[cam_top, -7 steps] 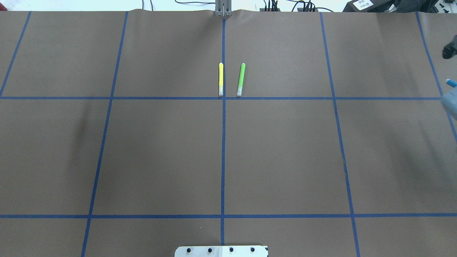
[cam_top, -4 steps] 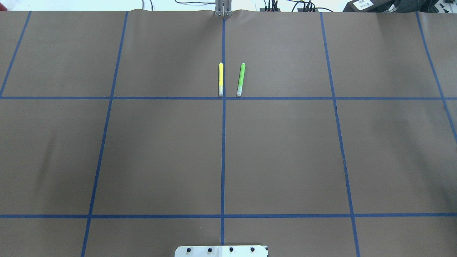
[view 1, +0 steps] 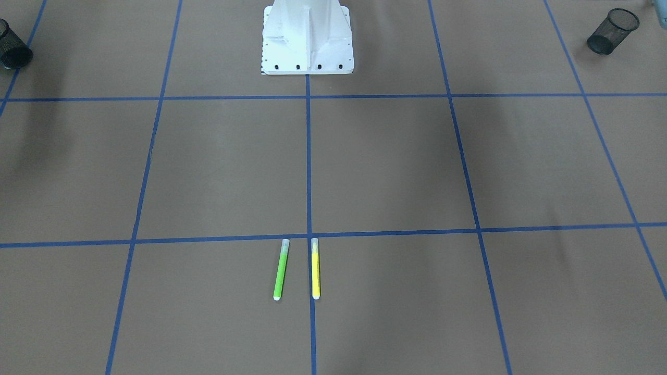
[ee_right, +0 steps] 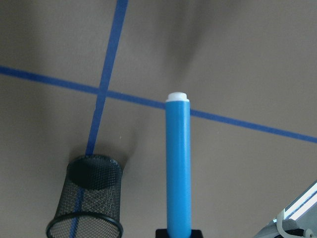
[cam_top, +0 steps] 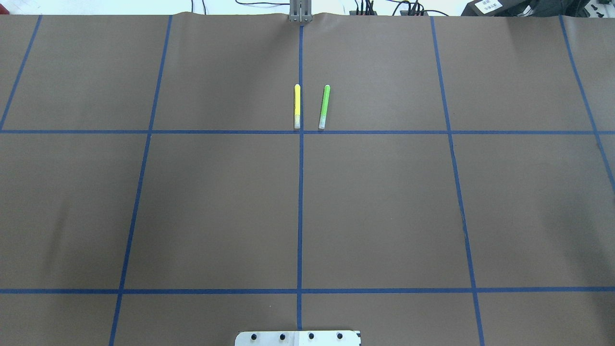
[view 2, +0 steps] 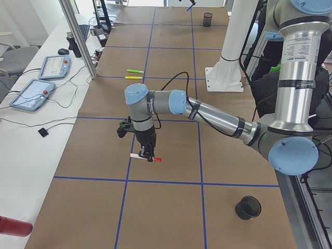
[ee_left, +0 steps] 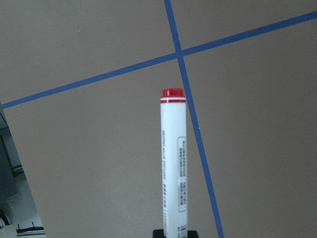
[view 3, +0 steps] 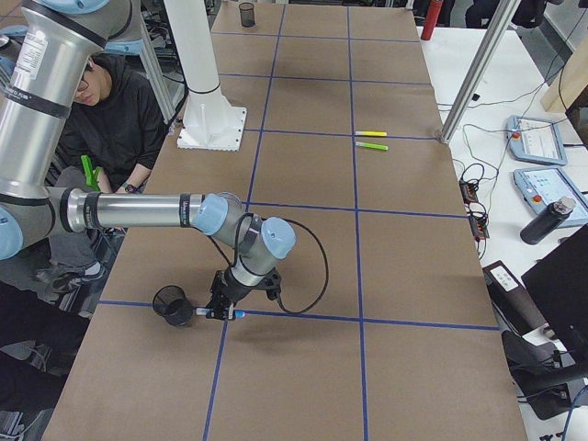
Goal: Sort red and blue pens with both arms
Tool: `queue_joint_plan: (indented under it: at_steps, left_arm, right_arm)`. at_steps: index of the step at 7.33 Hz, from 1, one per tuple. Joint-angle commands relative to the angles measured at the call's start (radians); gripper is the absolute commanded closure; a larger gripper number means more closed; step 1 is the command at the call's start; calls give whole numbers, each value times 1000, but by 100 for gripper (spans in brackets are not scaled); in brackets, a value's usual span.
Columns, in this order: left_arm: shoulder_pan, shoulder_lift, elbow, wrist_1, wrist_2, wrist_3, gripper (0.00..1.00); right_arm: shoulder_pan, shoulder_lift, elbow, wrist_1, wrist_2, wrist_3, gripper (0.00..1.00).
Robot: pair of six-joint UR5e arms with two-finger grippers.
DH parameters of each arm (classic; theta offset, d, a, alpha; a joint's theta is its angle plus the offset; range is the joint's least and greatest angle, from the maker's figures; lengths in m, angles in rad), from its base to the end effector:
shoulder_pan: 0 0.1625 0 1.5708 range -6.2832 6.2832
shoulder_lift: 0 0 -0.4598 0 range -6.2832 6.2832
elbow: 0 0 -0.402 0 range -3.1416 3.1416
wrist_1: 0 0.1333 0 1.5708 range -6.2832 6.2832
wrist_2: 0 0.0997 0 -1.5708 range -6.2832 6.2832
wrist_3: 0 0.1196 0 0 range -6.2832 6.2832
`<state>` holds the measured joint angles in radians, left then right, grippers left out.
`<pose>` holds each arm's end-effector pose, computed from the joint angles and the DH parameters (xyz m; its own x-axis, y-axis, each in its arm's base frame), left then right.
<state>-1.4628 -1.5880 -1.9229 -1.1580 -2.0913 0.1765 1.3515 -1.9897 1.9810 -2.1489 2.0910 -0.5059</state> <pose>-0.0219 -0.4831 0.5851 0.8325 0.2453 -0.4968 -0.2579 0.9652 0.0444 0.0198 -0.2508 0.7277 0.7054 -0.3240 0.6304 0.5979 0.7497 -0.2838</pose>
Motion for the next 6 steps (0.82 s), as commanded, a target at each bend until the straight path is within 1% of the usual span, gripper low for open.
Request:
queue_joint_plan:
  at_steps: [1, 3, 5, 6]
  left_arm:
    - [-1, 2, -33, 3, -18, -5, 100]
    - [-1, 2, -51, 12, -21, -8, 100]
    - [-1, 2, -59, 12, -21, -8, 100]
    - [-1, 2, -60, 11, -22, -8, 100]
  right_arm:
    - [0, -41, 24, -166, 24, -132, 100]
    - [0, -43, 38, -306, 27, -260, 100]
    - [0, -49, 38, -392, 62, -327, 100]
    - [-2, -53, 38, -403, 82, -330, 100]
